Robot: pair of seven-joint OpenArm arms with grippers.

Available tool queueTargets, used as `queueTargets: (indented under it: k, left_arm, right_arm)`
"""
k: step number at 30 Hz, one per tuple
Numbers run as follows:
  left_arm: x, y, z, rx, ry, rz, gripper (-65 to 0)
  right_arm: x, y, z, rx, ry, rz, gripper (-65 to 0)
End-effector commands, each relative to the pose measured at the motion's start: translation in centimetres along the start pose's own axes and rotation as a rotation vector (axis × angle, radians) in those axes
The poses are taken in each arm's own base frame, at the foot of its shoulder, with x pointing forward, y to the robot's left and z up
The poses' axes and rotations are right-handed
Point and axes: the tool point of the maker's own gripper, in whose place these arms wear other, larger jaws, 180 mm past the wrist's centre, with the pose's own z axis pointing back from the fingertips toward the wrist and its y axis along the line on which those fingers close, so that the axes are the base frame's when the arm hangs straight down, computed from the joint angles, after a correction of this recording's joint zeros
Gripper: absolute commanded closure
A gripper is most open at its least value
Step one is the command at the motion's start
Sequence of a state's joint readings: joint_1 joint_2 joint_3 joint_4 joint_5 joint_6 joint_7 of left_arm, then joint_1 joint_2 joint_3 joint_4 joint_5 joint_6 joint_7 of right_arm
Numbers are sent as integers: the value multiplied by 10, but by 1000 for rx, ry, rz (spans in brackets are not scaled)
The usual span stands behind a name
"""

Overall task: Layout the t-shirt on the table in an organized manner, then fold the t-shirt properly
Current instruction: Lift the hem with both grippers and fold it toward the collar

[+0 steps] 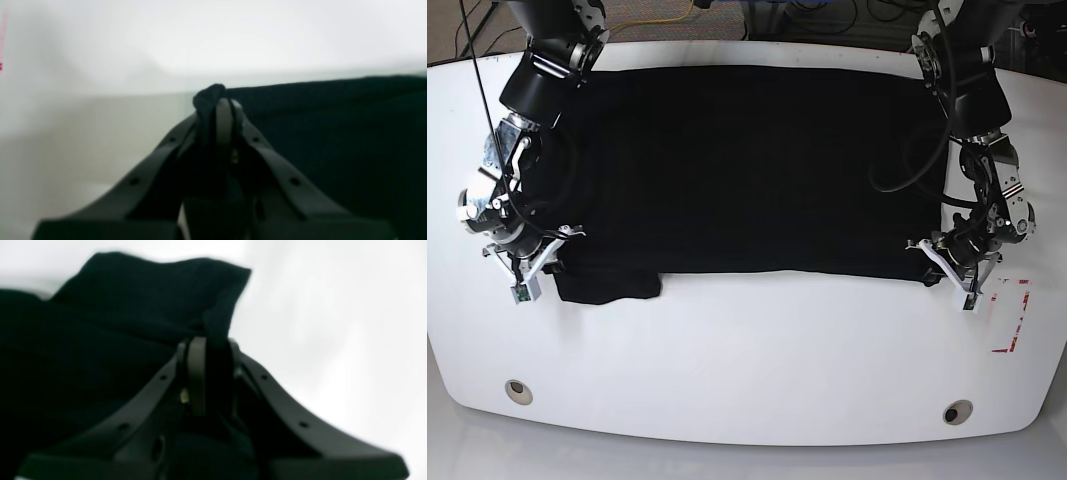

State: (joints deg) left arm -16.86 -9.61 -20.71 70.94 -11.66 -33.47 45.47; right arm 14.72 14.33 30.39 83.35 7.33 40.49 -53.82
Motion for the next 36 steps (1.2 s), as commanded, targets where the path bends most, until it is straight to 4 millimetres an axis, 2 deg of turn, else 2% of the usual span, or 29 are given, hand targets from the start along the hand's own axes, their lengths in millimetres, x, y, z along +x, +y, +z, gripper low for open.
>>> queueTargets:
  k: [1,9,16,21,27,29,31,34,35,36]
  left_arm:
    - [22,4,10,16,-64,-27,-11]
    - [9,-7,22,-16,-30,-133,-11]
    - [-1,11,46,42,-2,-157,-11]
    - [-12,13,50,52,15,-158,-11]
    - [-16,13,50,51,23,-156,-11]
    - [-16,13,50,51,23,-156,-11]
    - [-16,12,49,49,23,-154,-11]
    - [-16,12,49,49,24,-154,-11]
    - [-16,12,49,49,24,-154,-11]
    - [-16,12,49,49,23,-154,-13]
  right_arm:
    - [20,-13,16,-56,-51,13,-86]
    - [7,-23,45,-137,-4,45,-86]
    - [-7,-19,64,-174,34,95,-86]
    - [-18,-8,62,-155,47,87,-86]
    - [-25,-4,55,-135,64,67,-95]
    - [-25,-4,50,-122,64,54,-117]
    - [-20,2,40,-96,50,26,-184]
    - [-13,5,30,-72,33,-3,-322]
    - [-9,6,27,-65,26,-10,-387]
    - [-8,6,25,-62,25,-14,-419]
